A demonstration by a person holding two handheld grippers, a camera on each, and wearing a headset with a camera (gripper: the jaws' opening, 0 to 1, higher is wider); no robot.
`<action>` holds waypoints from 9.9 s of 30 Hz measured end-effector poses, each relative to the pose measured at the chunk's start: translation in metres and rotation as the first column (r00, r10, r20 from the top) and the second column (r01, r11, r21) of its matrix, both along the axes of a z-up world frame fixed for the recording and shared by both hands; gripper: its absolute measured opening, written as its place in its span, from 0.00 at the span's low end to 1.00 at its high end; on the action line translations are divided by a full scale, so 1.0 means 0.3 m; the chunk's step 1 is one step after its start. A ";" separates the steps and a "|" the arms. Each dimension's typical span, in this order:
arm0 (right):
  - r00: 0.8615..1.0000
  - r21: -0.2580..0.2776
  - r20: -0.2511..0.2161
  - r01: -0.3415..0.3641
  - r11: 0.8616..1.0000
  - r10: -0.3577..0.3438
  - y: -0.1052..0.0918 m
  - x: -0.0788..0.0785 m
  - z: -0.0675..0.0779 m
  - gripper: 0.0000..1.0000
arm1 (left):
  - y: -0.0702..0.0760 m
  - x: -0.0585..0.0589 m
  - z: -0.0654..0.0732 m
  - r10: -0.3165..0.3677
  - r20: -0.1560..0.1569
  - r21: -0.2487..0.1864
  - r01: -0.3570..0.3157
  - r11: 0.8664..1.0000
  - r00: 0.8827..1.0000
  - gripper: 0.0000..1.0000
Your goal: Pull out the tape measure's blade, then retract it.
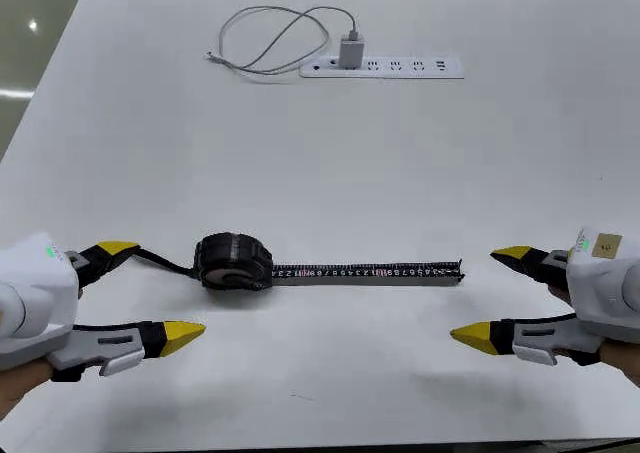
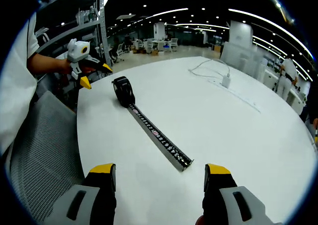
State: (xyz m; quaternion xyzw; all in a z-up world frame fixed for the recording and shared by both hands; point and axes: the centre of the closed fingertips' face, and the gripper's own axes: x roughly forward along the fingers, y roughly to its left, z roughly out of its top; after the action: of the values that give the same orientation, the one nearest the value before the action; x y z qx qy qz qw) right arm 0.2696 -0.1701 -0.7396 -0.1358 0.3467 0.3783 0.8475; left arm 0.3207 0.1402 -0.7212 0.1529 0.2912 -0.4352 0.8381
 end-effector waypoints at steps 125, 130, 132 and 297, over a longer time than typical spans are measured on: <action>0.987 0.051 0.047 0.152 0.987 -0.154 -0.083 -0.181 0.009 0.89 | 0.048 -0.132 0.001 0.193 -0.022 -0.108 -0.194 0.975 0.981 0.88; 0.989 0.042 0.048 0.136 0.990 -0.138 -0.072 -0.166 0.007 0.88 | 0.014 -0.119 -0.004 0.202 -0.025 -0.119 -0.203 0.972 0.979 0.88; 0.990 0.043 0.048 0.133 0.990 -0.135 -0.070 -0.161 0.008 0.88 | 0.005 -0.116 -0.004 0.200 -0.027 -0.125 -0.202 0.971 0.979 0.88; 0.966 -0.114 -0.046 -0.257 0.960 0.254 -0.051 0.147 -0.105 0.39 | -0.182 0.185 -0.171 0.646 -0.131 -0.102 -0.659 0.746 0.752 0.60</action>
State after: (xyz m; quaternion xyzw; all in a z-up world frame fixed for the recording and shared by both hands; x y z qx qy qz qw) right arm 0.3136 -0.1854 -0.7710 -0.2239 0.3613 0.4652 0.7765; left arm 0.3762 0.0857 -0.7725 -0.0378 0.3308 -0.1405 0.9324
